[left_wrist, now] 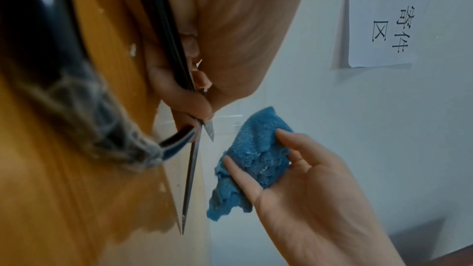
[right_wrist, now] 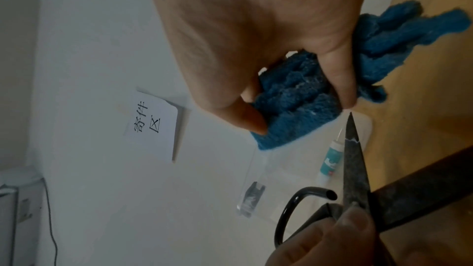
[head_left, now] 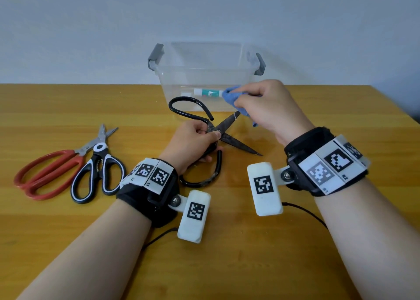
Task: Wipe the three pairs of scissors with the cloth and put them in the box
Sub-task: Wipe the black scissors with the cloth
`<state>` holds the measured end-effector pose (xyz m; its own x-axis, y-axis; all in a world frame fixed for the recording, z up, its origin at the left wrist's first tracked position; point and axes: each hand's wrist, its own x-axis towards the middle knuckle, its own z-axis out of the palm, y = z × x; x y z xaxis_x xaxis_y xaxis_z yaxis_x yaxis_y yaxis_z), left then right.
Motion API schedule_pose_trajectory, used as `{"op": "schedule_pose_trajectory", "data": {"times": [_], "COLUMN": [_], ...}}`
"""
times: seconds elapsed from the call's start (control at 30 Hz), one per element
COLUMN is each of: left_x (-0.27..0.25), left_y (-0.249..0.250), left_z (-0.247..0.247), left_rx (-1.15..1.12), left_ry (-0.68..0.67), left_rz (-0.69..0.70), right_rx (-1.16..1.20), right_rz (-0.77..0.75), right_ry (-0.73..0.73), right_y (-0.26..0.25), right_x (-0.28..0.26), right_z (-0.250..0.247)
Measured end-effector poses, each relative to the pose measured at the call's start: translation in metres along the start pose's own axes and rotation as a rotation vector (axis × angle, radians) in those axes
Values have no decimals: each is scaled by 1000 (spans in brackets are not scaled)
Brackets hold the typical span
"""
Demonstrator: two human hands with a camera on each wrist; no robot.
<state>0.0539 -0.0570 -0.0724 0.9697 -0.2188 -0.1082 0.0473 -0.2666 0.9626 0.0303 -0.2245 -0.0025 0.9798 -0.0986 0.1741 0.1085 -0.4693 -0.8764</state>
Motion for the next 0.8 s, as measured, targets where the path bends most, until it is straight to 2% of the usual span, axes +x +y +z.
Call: {"op": "schedule_pose_trajectory", "data": {"times": [0.13,0.23,0.4,0.8], "left_x": [1,-2,-2,-2], "left_y": [-1,1,-1,-1], "left_z": [1,0,-1,-3], "left_rx": [31,71,54,50], "left_ry": [-9,-21,-55,-99], "left_rz": [15,36,59,44], "right_rx": [-66,-220,-389,-294], "right_rz": [59,82,91,198], "right_ry": [-176,-217,-140,22], "right_y": [4,9,15,31], "right_x": [-6,-6,-3,6], "right_z": [5,17,24,-3]}}
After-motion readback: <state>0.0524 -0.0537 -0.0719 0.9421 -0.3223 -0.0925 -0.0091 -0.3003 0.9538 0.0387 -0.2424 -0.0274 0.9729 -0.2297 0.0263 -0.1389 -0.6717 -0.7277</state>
